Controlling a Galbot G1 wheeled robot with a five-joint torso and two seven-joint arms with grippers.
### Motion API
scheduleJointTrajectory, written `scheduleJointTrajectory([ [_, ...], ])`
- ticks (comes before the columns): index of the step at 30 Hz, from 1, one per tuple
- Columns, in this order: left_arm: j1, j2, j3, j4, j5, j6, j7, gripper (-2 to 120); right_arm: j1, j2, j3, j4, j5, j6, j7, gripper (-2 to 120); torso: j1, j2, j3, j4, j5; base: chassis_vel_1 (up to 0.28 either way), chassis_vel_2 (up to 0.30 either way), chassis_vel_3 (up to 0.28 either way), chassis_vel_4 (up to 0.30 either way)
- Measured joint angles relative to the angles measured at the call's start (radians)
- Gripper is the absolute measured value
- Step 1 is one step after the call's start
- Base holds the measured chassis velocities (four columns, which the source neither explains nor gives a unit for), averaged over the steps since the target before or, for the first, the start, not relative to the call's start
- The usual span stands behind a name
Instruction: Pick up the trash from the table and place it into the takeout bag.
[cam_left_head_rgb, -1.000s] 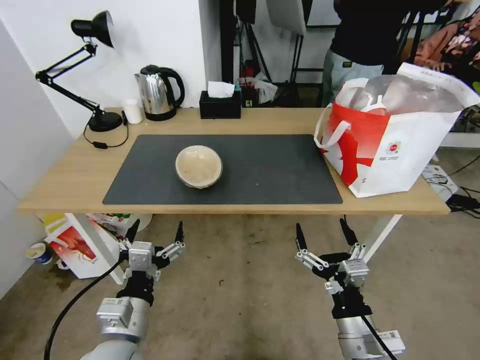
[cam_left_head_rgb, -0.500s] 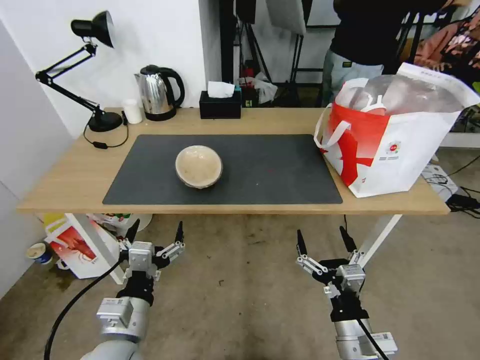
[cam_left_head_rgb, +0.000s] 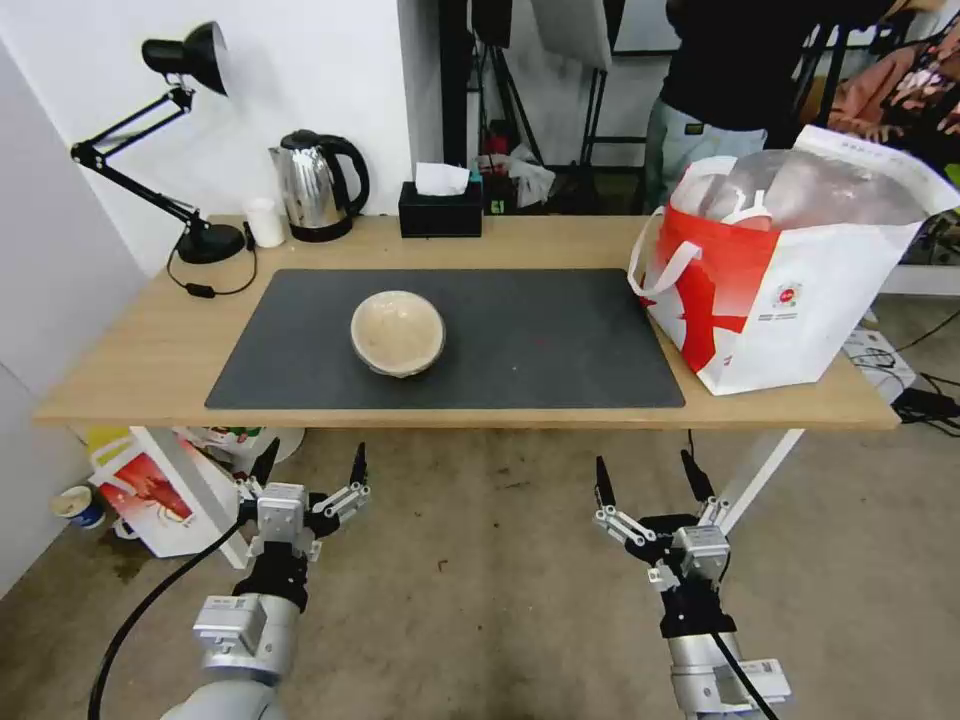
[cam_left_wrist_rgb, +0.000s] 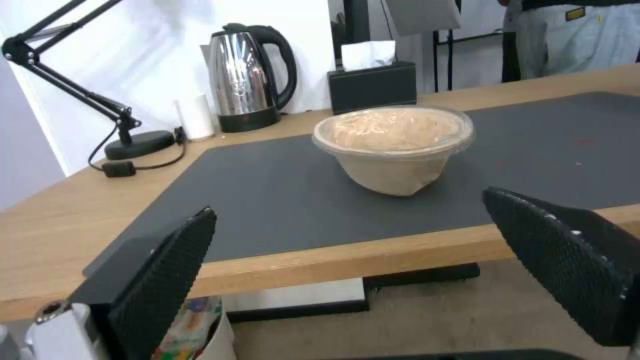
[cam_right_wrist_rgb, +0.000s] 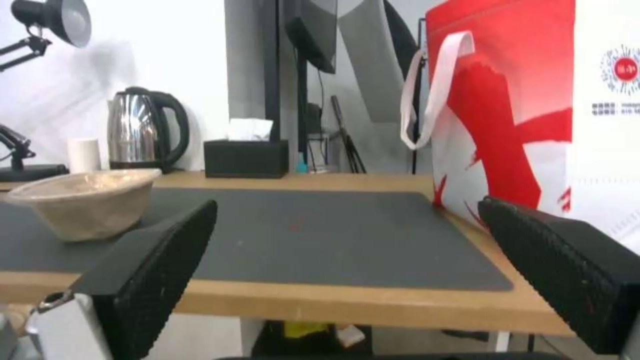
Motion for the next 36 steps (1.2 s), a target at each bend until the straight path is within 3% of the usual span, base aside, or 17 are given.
scheduleJointTrajectory([
  [36, 0.000, 0.000, 0.000, 0.000, 0.000, 0.000, 0.000, 100, 0.008, -0.008, -0.009, -0.006, 0.024, -0.024, 0.010, 100, 0.000, 0.000, 0.000, -0.0001, 0.0000, 0.000, 0.000, 0.000, 0.000],
])
